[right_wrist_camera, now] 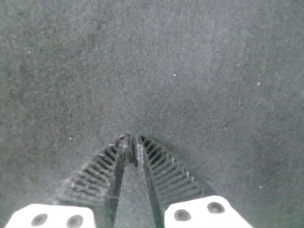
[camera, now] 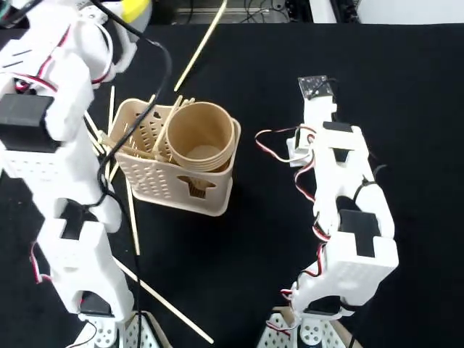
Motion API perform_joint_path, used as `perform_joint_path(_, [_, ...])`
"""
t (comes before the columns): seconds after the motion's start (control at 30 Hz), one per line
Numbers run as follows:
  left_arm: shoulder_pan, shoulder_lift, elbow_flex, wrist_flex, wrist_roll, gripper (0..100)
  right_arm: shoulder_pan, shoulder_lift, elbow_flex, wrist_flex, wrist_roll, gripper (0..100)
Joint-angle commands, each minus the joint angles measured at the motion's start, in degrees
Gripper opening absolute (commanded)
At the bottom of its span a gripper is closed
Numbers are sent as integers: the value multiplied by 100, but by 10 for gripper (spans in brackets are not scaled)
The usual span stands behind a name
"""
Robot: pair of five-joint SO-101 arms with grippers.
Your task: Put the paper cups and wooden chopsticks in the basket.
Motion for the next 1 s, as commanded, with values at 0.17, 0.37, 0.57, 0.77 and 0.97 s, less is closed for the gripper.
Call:
perform_joint_path(0.17, [-2220, -167, 453, 281, -9, 259, -97, -22, -13, -79, 62, 12])
perform_joint_path(0.37, [-3407, -167, 2334, 246, -334, 261, -97, -22, -13, -79, 62, 12])
perform_joint_path(0.57, [-3802, -167, 5015, -914, -1336, 262, -97, -22, -13, -79, 62, 12])
perform_joint_path(0.77, [-3811, -167, 6853, -2189, -2444, 329, -97, -22, -13, -79, 62, 12])
perform_joint_path(0.97, [-3785, 299, 6818, -2418, -2734, 332, -97, -22, -13, -79, 62, 12])
